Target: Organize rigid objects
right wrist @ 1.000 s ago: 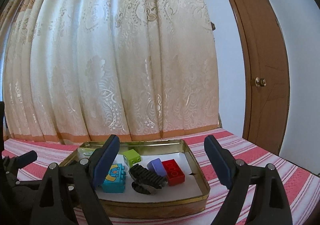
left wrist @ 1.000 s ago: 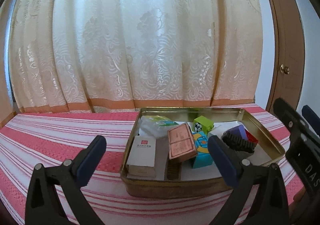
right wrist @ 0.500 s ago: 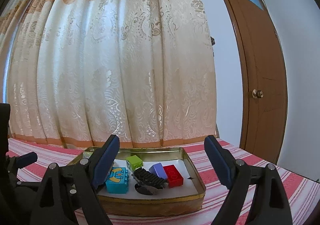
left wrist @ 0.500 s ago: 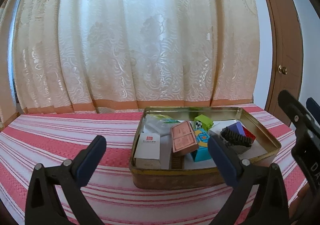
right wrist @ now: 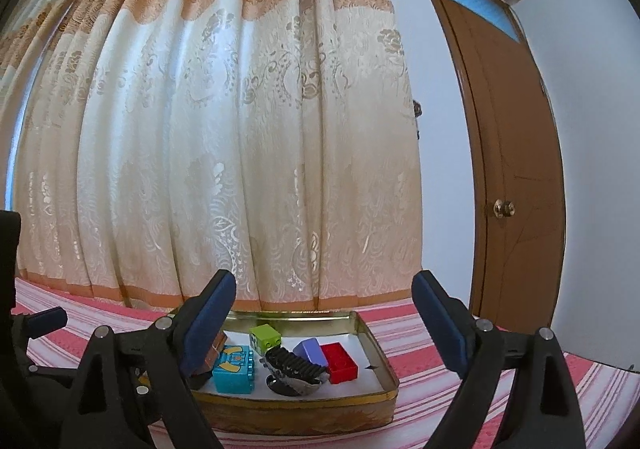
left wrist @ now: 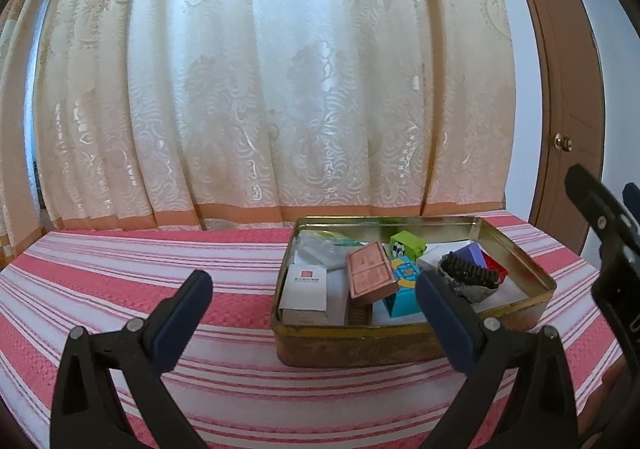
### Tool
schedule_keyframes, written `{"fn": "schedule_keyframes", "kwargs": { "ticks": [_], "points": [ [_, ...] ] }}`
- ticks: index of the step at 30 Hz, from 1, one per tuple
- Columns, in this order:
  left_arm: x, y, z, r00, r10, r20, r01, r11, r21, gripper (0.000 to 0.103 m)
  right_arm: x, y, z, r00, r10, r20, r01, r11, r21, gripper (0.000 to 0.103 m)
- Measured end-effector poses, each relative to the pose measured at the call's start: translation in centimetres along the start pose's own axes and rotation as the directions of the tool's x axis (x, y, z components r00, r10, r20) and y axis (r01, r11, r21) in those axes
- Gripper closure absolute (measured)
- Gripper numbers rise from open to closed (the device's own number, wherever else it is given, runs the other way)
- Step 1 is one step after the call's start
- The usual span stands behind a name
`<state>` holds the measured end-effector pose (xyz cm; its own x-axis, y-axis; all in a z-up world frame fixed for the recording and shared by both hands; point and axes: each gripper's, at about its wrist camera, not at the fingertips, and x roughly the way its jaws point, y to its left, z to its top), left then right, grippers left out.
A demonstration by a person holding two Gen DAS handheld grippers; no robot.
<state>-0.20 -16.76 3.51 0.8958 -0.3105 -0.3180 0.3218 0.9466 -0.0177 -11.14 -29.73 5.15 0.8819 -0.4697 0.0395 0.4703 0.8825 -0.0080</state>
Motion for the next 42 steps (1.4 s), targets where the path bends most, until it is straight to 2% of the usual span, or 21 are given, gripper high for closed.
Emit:
{"fn": "schedule_keyframes", "kwargs": {
  "ticks": [2, 6, 12, 15, 42],
  "points": [
    [-0.18, 0.04, -0.03, 1.000, 0.002, 0.002, -0.002, 1.000, -0.001, 0.000, -0.29, 0.01, 0.03, 1.000, -0.002, 0.010, 0.002, 1.000, -0.001, 0.006],
    [-0.34, 0.27, -0.09, 1.000, 0.009, 0.003, -0.009, 1.000, -0.006, 0.000, -0.79, -0.10, 0.11, 0.999, -0.008, 0.034, 0.008, 1.000, 0.003, 0.005],
    [-0.42, 0.30, -0.10, 1.000, 0.012, -0.001, -0.012, 1.000, -0.004, 0.000, -0.82, -0.29, 0.12, 0.999, -0.012, 0.033, 0.012, 1.000, 0.010, 0.004],
    [-0.50, 0.30, -0.10, 1.000, 0.012, 0.003, -0.012, 1.000, -0.002, 0.000, -0.86, -0.31, 0.11, 0.999, -0.014, 0.033, 0.014, 1.000, 0.008, 0.001],
    [-0.65, 0.34, -0.13, 1.000, 0.031, 0.008, -0.030, 1.000, -0.008, 0.000, -0.38, -0.33, 0.02, 1.000, 0.020, 0.020, -0.021, 1.000, 0.009, 0.001]
  ]
}}
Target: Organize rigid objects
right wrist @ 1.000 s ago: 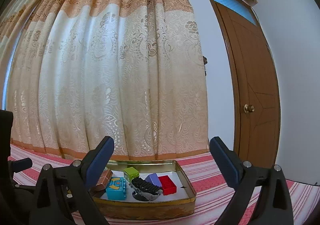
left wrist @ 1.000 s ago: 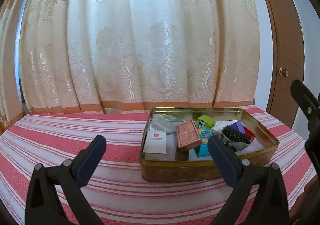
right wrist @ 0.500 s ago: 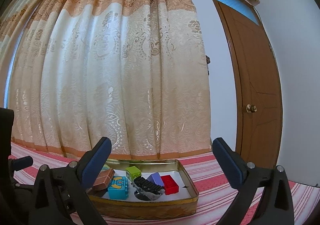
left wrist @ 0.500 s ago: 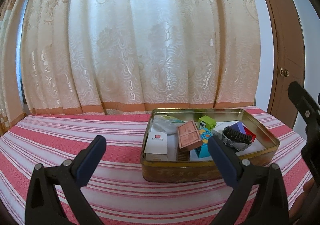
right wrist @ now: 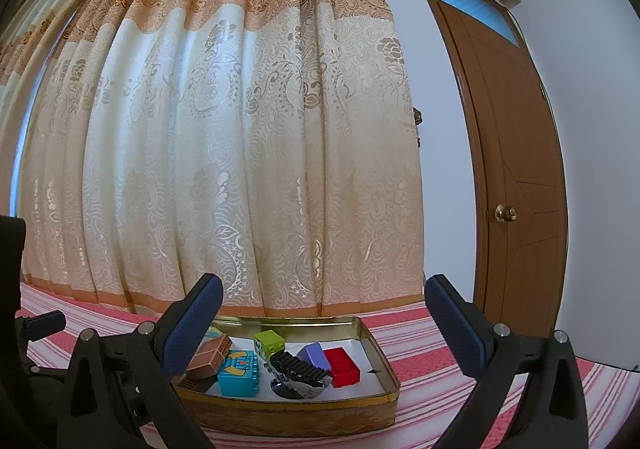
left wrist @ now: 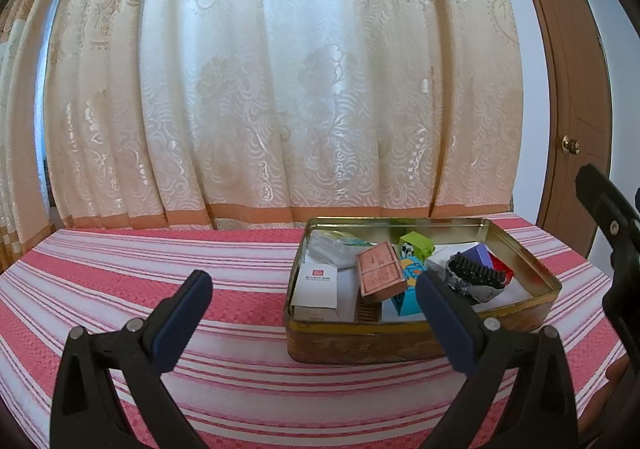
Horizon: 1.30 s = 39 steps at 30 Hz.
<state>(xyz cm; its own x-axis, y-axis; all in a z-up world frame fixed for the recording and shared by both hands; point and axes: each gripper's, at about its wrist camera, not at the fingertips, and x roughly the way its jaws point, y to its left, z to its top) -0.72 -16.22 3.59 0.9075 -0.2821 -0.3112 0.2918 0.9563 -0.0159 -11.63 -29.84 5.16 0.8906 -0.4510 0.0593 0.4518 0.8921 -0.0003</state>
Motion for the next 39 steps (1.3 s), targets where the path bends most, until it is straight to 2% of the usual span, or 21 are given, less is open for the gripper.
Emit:
{"fn": "schedule_keyframes", "kwargs": {
  "ticks": [18, 39],
  "points": [
    [0.28, 0.21, -0.08, 0.999, 0.031, -0.017, -0.031, 0.999, -0.004, 0.000, 0.03, -0.01, 0.02, 1.000, 0.001, 0.001, -0.001, 1.000, 0.000, 0.001],
    [0.28, 0.23, -0.07, 1.000, 0.024, -0.016, -0.024, 1.000, -0.002, 0.000, -0.05, -0.19, -0.08, 1.000, -0.002, 0.002, 0.002, 1.000, 0.001, 0.001]
  ]
}}
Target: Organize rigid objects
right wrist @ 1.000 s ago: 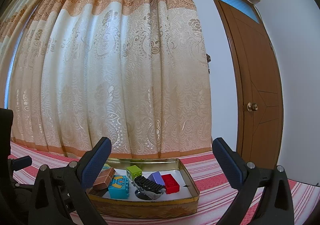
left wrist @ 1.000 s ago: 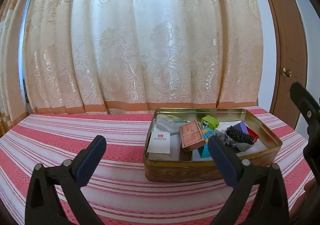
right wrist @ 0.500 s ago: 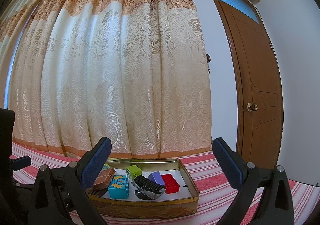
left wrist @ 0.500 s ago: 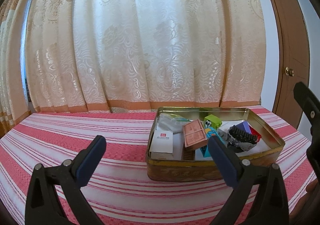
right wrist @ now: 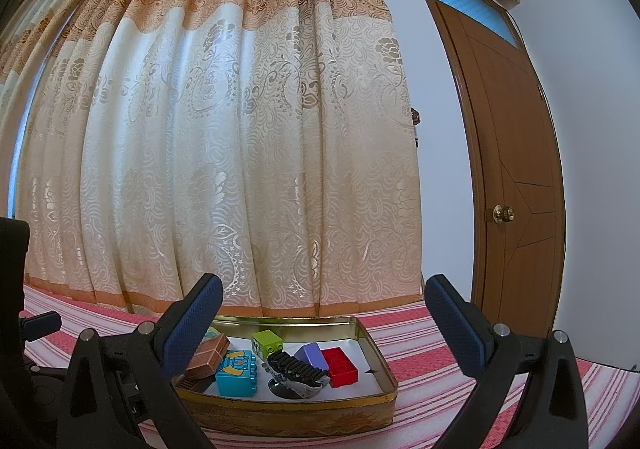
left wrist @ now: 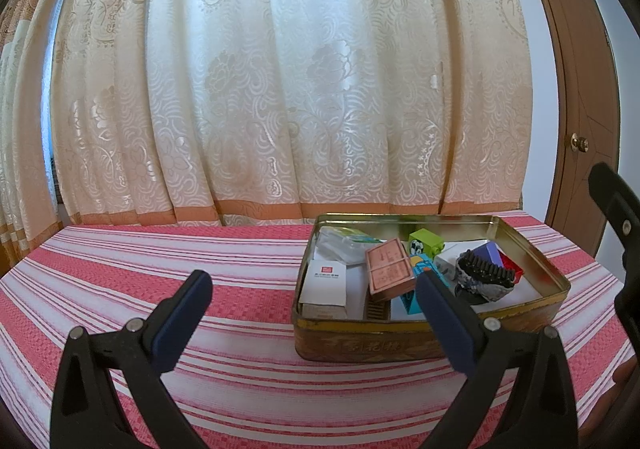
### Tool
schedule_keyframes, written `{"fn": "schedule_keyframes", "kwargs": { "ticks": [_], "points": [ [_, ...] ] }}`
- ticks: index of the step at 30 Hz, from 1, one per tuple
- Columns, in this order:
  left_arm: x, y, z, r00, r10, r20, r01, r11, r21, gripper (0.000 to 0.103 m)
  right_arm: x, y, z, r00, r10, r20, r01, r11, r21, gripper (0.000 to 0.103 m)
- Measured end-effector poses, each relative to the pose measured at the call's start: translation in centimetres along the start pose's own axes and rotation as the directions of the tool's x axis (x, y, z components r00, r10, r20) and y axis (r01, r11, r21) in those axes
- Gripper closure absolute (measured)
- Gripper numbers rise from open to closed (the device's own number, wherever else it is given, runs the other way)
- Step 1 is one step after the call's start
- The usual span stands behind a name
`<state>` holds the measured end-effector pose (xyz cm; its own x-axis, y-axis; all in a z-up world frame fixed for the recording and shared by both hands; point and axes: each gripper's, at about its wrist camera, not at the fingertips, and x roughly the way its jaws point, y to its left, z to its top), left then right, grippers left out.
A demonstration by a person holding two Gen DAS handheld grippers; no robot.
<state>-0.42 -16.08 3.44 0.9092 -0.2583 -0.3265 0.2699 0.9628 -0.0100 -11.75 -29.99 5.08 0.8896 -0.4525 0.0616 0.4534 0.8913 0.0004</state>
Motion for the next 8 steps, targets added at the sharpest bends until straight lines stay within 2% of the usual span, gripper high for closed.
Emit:
{"fn": "schedule_keyframes", "kwargs": {
  "ticks": [8],
  "points": [
    [-0.16, -0.30, 0.04, 1.000, -0.015, 0.005, 0.015, 1.000, 0.011, 0.000, -0.02, -0.04, 0.01, 1.000, -0.005, -0.002, 0.005, 1.000, 0.002, 0.001]
  ]
}}
